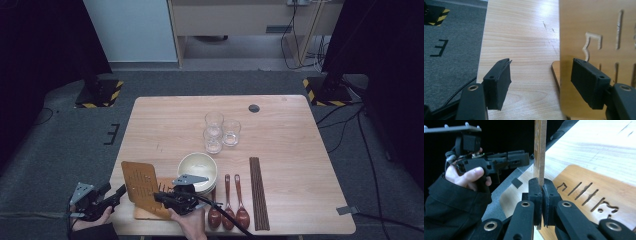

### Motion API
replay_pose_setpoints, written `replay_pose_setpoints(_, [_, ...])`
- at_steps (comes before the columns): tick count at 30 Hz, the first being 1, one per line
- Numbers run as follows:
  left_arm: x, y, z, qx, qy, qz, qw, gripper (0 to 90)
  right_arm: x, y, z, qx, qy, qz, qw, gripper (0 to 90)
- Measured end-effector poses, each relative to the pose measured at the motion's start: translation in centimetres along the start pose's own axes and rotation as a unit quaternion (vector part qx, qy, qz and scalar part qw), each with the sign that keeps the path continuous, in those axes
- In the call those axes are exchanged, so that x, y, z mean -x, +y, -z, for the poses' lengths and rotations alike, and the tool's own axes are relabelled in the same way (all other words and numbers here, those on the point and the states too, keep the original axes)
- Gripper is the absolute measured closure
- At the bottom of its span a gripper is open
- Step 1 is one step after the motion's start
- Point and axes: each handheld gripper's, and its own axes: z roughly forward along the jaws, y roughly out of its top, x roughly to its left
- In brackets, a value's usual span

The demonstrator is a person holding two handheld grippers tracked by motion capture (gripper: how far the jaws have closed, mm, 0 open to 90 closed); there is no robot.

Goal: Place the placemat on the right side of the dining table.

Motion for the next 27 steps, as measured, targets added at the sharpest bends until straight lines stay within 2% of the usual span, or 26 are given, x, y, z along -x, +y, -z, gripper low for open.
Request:
replay_pose_setpoints(9, [0.0, 0.0, 0.0, -0.004, -0.003, -0.002, 1.0000, 37.0, 0.1, 1.0, 1.5, 0.024, -0.003, 0.002, 0.9997, 87.6])
replay_pose_setpoints(15, [0.0, -0.1, 0.0, -0.005, 0.001, -0.002, 1.0000, 38.1, 0.0, 1.5, 2.2, 0.034, -0.007, 0.010, 0.9993, 87.7])
replay_pose_setpoints(27, [0.0, -0.1, -0.2, -0.012, 0.004, -0.007, 0.9999, 39.2, 0.1, 2.8, 3.8, 0.060, -0.005, 0.011, 0.9981, 87.7])
